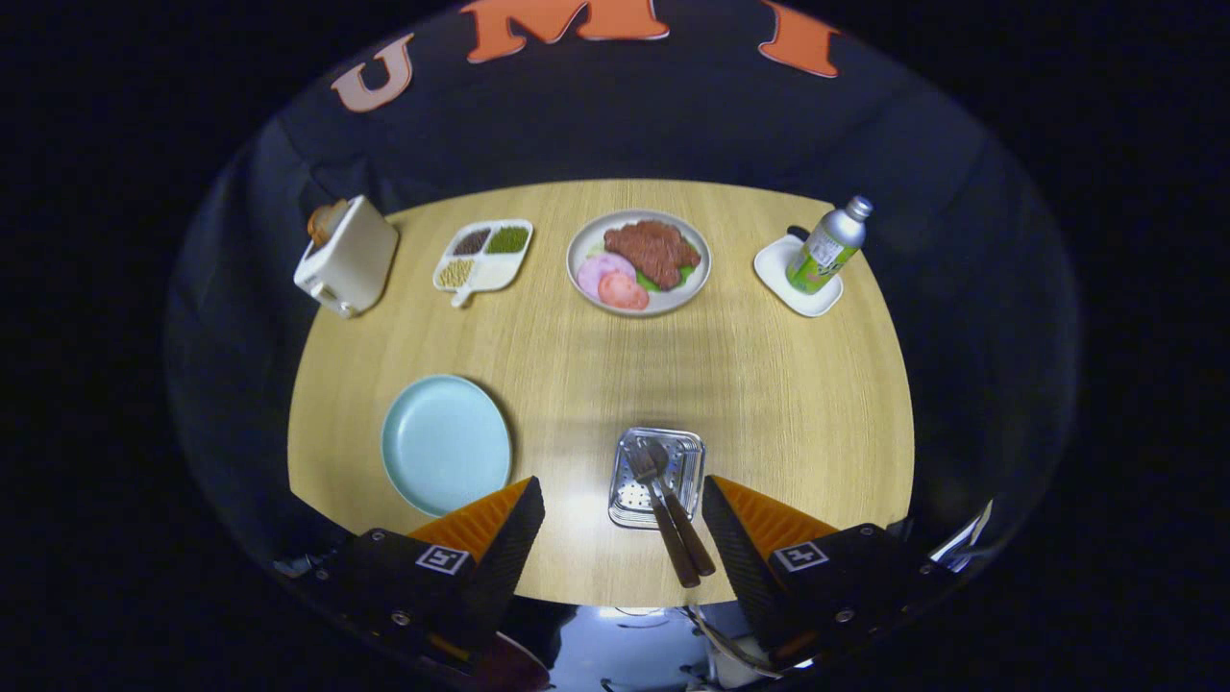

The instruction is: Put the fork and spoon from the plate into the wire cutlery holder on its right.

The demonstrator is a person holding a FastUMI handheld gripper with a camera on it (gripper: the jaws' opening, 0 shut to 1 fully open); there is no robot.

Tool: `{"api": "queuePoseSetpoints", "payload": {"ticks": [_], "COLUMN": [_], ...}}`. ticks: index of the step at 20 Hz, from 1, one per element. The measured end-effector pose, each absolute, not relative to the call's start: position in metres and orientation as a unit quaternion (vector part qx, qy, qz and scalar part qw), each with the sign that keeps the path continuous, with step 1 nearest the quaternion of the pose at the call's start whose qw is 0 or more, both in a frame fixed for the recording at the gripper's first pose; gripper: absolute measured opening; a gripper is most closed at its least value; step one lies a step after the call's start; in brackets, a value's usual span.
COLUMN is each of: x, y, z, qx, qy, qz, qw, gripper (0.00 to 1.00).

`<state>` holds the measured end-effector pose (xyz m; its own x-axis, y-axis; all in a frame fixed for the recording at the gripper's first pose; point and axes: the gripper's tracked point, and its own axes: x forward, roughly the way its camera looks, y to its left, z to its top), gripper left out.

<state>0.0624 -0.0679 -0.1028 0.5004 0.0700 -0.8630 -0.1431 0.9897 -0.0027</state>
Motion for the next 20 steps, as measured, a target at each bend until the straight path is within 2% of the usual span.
{"api": "queuePoseSetpoints", "payload": {"ticks": [4, 10, 16, 20], "x": [0.071, 0.057, 0.027, 0.014], "y": [-0.065, -0.073, -0.048, -0.028], "z": [-0.025, 0.053, 0.071, 0.068], "qx": [-0.03, 0.001, 0.011, 0.041], "qy": [0.352, 0.161, 0.071, 0.056], "qz": [0.057, 0.006, -0.004, -0.004], "qw": [0.934, 0.987, 0.997, 0.998], "gripper": [0.99, 0.98, 0.98, 0.98]}}
